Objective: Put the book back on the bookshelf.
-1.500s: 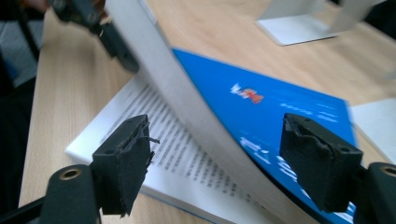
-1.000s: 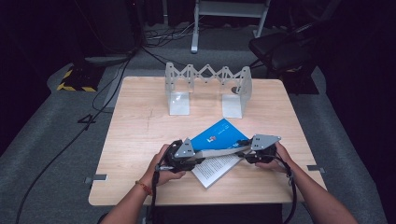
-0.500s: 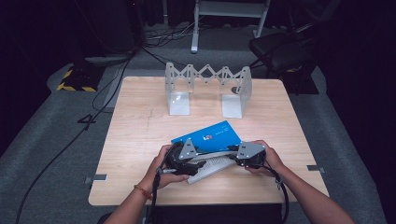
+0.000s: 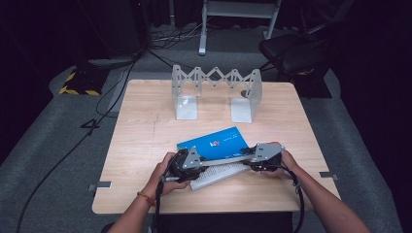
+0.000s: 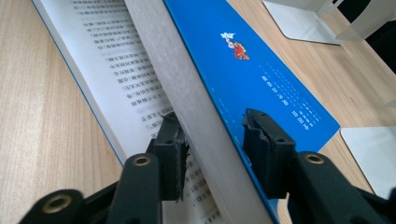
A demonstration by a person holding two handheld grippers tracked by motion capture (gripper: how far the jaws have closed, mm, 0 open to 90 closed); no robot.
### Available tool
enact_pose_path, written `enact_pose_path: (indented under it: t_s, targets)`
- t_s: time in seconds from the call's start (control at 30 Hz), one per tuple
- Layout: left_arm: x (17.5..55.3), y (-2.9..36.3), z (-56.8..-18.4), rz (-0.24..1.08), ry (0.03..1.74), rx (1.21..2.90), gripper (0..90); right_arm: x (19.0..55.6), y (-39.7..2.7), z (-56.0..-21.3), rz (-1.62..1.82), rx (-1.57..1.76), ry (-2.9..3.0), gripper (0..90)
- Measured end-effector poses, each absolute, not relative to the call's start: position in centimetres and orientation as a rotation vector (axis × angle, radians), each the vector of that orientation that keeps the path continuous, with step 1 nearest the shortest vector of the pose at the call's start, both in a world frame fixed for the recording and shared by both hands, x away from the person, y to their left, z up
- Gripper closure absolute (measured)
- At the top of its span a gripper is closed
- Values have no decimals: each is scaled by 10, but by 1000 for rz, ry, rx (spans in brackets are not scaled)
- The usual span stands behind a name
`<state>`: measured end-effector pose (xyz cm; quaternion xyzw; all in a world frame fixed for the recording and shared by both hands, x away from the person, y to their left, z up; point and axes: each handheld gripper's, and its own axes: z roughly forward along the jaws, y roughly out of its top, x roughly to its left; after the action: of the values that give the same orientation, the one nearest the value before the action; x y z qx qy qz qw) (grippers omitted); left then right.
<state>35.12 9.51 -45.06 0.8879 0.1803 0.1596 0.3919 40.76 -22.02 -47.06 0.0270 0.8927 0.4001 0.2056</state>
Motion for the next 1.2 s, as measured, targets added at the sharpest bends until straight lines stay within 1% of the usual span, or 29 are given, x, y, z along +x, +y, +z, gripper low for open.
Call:
enact_pose_path:
  t_s: [0.1,0.2,0.23,0.33,0.4,0.43,0.47,0.53,0.6,0.63,0.7,0.77,0.83,0.9,0.93,1.1,1.2]
  targets:
    - [352,95,-449,391,477,2257,642,404,-217,-467,1062,54,2475,651]
    - [351,94,-446,393,516,2242,544,401,-215,-465,1041,47,2470,668]
    - [350,93,-444,379,546,2237,544,399,-213,-463,1038,49,2470,676]
    - [346,85,-437,380,572,2257,452,392,-204,-461,992,41,2469,694]
    - [342,78,-434,472,601,2307,408,388,-198,-460,970,35,2464,702]
    - [342,76,-435,515,636,2324,401,385,-195,-459,957,31,2465,705]
    - [342,76,-436,533,657,2323,384,383,-192,-458,951,32,2467,708]
    - [345,82,-439,526,653,2344,396,381,-187,-458,943,26,2464,711]
    - [345,85,-444,534,624,2382,466,379,-184,-457,935,26,2468,710]
    - [345,86,-446,541,599,2397,520,379,-182,-457,931,21,2467,708]
    - [344,89,-449,560,565,2408,586,378,-180,-457,931,13,2471,702]
    - [345,93,-451,561,531,2431,626,379,-179,-459,966,14,2476,675]
    - [346,96,-453,559,507,2440,639,383,-181,-460,1032,18,2503,642]
    - [346,98,-453,553,496,2433,641,388,-188,-464,1062,10,2501,586]
    - [347,99,-454,550,493,2431,642,392,-192,-467,1062,23,2503,581]
    - [352,107,-452,496,493,2387,650,401,-204,-469,1158,-6,2500,624]
    - [353,108,-453,498,482,2386,649,401,-206,-470,1184,14,2491,662]
